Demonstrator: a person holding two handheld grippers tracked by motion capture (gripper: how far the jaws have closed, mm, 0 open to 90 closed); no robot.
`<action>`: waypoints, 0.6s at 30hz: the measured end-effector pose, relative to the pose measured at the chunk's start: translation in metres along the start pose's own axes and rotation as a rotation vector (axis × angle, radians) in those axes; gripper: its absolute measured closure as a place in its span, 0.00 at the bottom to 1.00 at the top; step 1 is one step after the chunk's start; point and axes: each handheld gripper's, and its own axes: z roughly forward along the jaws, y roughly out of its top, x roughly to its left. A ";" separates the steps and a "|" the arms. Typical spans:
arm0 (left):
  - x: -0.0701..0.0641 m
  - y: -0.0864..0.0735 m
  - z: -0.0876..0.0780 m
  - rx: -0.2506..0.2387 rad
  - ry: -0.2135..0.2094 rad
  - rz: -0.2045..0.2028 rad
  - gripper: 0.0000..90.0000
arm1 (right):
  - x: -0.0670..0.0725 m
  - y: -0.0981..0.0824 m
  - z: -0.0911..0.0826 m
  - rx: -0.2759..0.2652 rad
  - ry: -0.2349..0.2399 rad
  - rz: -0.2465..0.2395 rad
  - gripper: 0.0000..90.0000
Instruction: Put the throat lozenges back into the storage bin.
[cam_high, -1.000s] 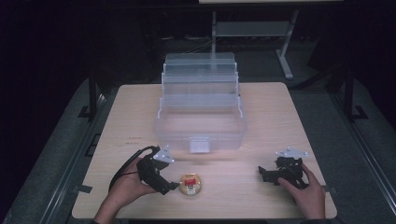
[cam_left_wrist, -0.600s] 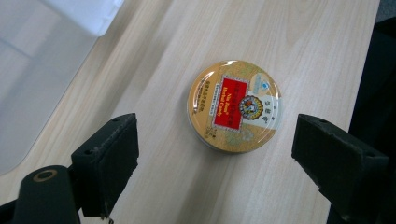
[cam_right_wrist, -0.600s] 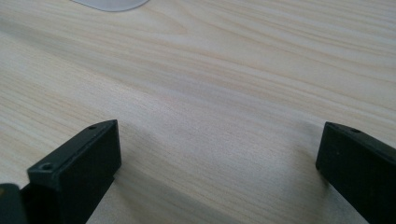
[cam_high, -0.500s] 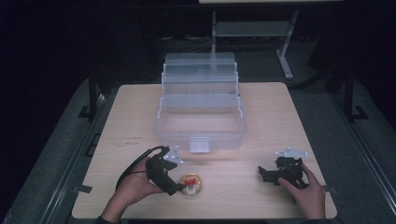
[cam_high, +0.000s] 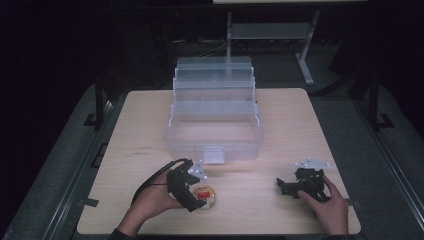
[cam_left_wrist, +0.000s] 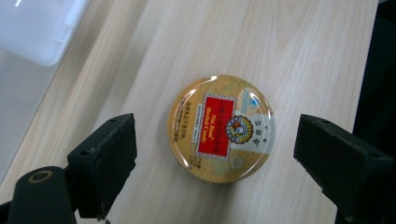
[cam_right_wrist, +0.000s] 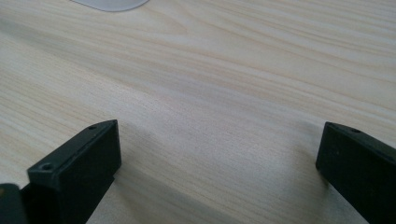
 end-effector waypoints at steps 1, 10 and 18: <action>0.000 0.001 0.001 0.008 -0.002 0.009 0.14 | 0.000 0.000 0.000 -0.001 0.000 -0.001 0.00; -0.003 0.007 0.016 0.058 -0.010 0.034 0.14 | 0.000 0.000 0.000 0.000 0.000 0.000 0.00; -0.005 0.010 0.027 0.091 -0.012 0.052 0.13 | 0.000 0.000 0.000 0.000 0.000 0.000 0.00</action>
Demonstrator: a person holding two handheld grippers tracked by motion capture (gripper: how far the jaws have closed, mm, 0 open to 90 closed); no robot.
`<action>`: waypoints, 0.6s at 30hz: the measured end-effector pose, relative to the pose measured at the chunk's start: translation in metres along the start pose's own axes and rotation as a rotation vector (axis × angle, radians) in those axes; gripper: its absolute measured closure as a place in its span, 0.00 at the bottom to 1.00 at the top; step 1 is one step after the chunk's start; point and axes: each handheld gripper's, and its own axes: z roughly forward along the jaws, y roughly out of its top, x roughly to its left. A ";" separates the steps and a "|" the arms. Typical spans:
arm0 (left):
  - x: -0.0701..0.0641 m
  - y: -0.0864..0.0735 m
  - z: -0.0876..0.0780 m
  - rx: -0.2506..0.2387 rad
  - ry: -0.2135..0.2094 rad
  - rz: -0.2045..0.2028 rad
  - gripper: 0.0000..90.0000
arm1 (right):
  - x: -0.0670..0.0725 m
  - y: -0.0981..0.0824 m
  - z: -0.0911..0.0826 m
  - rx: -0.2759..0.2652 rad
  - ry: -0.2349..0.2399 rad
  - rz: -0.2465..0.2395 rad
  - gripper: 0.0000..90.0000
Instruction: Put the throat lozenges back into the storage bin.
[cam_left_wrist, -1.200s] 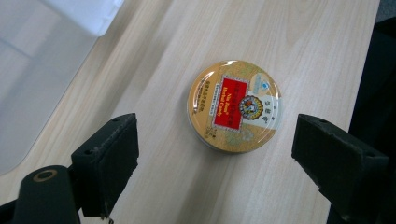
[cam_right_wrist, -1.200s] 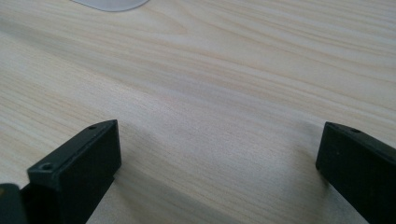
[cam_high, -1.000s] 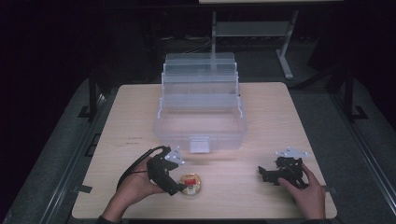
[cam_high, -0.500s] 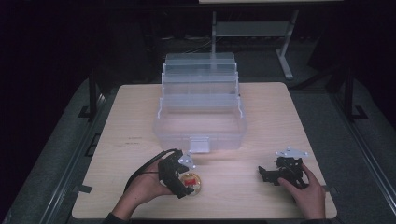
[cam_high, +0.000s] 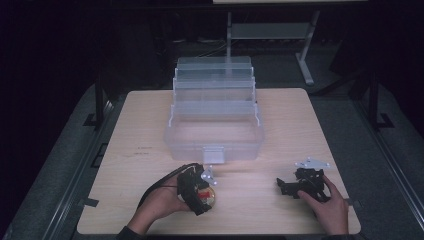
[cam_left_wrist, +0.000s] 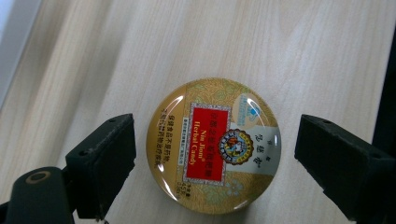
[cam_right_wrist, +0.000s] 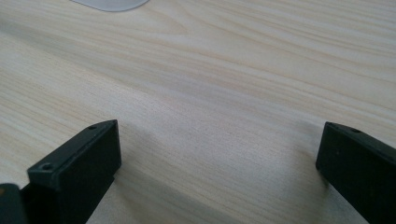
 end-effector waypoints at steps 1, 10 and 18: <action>0.000 0.000 0.002 0.003 -0.004 0.004 0.13 | 0.000 0.000 0.000 0.000 0.000 0.000 0.00; -0.002 0.001 0.013 0.044 0.003 0.015 0.13 | 0.000 0.000 0.000 0.000 0.000 0.000 0.00; -0.001 0.000 0.018 0.057 0.005 0.011 0.13 | 0.000 0.000 0.000 0.000 0.000 -0.001 0.00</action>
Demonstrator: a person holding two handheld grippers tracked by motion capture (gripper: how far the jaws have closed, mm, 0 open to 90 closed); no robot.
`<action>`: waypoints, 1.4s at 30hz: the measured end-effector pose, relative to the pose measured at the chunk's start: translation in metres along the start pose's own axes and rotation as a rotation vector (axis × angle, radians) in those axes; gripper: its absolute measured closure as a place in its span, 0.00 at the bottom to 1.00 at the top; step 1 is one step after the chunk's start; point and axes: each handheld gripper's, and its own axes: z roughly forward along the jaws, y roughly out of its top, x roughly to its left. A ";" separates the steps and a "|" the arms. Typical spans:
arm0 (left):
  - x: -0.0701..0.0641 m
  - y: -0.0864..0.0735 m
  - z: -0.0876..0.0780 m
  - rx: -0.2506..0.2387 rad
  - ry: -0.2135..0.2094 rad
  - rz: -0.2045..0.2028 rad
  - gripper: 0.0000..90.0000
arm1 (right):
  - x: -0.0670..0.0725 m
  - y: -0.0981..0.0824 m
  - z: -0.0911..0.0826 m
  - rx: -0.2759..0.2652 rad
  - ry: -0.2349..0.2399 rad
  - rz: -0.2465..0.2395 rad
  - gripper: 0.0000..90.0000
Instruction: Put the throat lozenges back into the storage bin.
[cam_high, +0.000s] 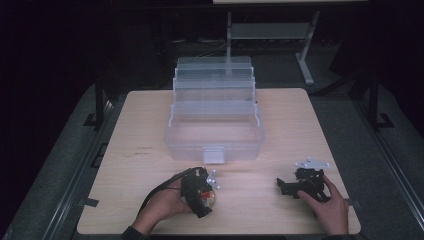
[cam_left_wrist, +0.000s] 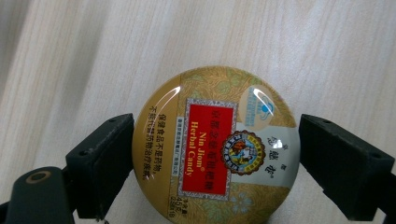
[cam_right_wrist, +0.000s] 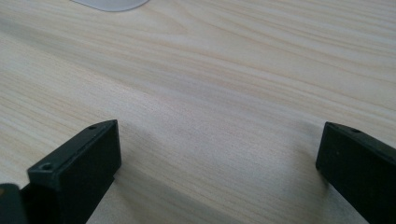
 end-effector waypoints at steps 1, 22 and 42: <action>0.000 0.000 0.000 0.002 0.001 0.000 0.13 | 0.000 0.000 0.000 0.000 0.000 0.000 0.00; 0.001 -0.002 0.000 0.006 -0.006 -0.002 0.22 | 0.000 0.000 0.000 0.000 0.000 0.000 0.00; 0.002 0.004 -0.019 -0.032 -0.027 -0.020 0.22 | 0.000 0.000 0.000 0.000 -0.001 -0.001 0.00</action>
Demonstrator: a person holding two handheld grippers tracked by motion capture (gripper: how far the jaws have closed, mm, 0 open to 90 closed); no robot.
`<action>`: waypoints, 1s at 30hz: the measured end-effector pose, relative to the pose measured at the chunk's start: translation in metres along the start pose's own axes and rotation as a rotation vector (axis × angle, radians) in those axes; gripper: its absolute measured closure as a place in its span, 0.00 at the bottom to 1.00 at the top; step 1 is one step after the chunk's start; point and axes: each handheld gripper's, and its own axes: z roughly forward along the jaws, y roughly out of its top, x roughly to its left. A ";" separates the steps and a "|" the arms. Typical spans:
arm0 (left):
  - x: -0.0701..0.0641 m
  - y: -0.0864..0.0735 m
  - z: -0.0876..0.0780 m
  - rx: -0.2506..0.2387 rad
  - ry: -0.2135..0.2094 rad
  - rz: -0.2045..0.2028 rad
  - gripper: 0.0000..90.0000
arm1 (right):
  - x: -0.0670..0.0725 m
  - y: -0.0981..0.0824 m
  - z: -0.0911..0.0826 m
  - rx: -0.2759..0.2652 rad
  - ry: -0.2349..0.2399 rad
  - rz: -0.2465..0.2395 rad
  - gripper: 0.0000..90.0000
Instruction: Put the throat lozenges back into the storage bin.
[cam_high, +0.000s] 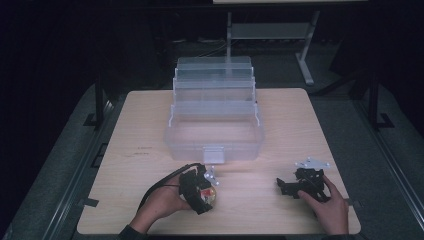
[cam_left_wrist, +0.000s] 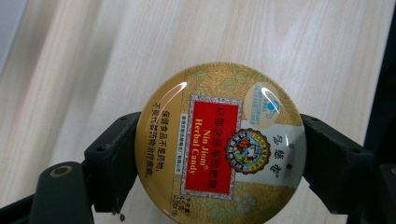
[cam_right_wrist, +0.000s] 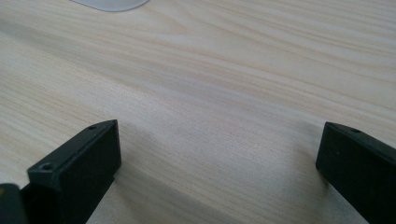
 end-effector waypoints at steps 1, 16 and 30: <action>0.000 0.001 -0.004 -0.006 0.001 0.000 0.22 | 0.000 0.000 0.000 0.000 0.000 0.000 0.00; 0.006 0.009 -0.026 -0.059 0.011 -0.019 0.22 | 0.000 0.000 0.000 0.000 0.000 0.001 0.00; 0.010 0.013 -0.040 -0.080 0.014 -0.021 0.22 | 0.000 0.000 0.000 0.000 0.000 0.002 0.00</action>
